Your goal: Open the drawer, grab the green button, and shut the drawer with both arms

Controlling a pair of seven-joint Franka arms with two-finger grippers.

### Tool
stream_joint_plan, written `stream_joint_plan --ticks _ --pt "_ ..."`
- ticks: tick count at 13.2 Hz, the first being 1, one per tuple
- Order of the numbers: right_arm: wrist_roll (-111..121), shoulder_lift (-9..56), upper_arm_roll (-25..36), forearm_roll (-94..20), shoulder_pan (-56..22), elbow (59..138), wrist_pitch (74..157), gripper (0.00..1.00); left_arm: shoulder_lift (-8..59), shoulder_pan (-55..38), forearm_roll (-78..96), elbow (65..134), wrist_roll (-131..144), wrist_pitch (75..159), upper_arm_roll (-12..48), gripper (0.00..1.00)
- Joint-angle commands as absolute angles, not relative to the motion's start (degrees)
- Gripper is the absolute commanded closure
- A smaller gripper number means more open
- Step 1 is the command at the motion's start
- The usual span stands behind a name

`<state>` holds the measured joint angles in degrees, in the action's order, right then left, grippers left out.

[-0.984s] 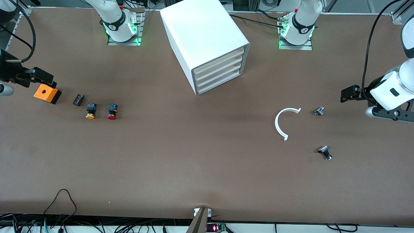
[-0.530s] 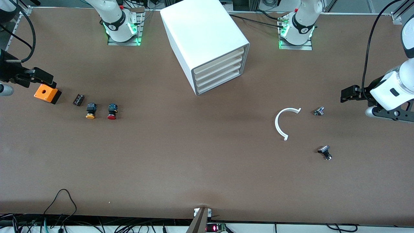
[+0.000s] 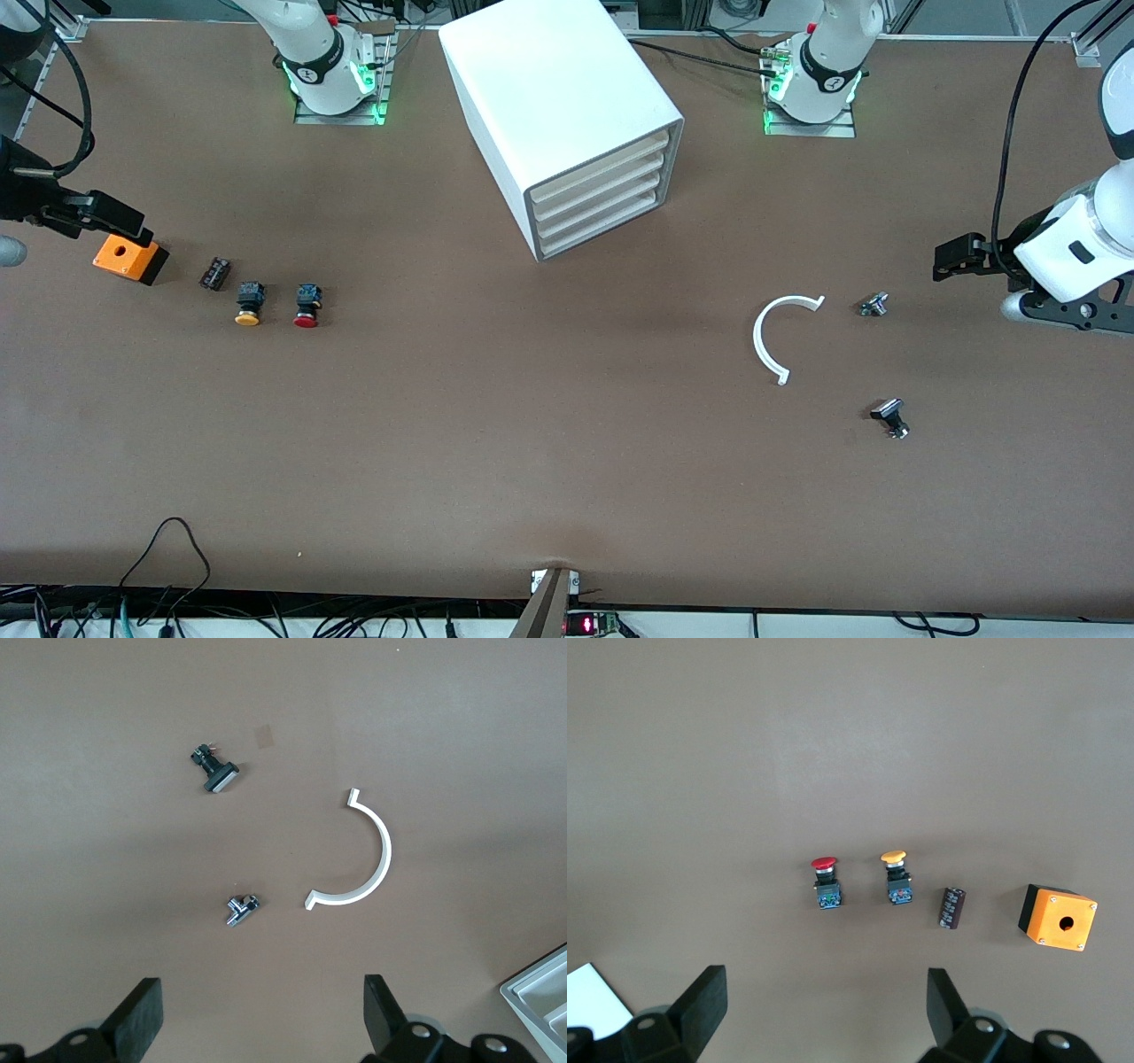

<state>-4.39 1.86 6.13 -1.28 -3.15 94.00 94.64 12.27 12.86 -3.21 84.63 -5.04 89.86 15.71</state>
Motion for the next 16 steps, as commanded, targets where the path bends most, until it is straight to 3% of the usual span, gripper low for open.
stream_joint_plan --ticks 1,16 --pt "-1.3 0.4 5.6 -0.9 -2.7 95.3 95.4 0.0 12.4 13.4 -1.1 83.5 -6.1 89.5 16.0 0.0" --pt "-0.1 1.1 5.6 -0.1 -2.7 94.7 95.7 0.0 8.8 11.4 -0.7 84.5 -5.9 88.7 16.4 0.0"
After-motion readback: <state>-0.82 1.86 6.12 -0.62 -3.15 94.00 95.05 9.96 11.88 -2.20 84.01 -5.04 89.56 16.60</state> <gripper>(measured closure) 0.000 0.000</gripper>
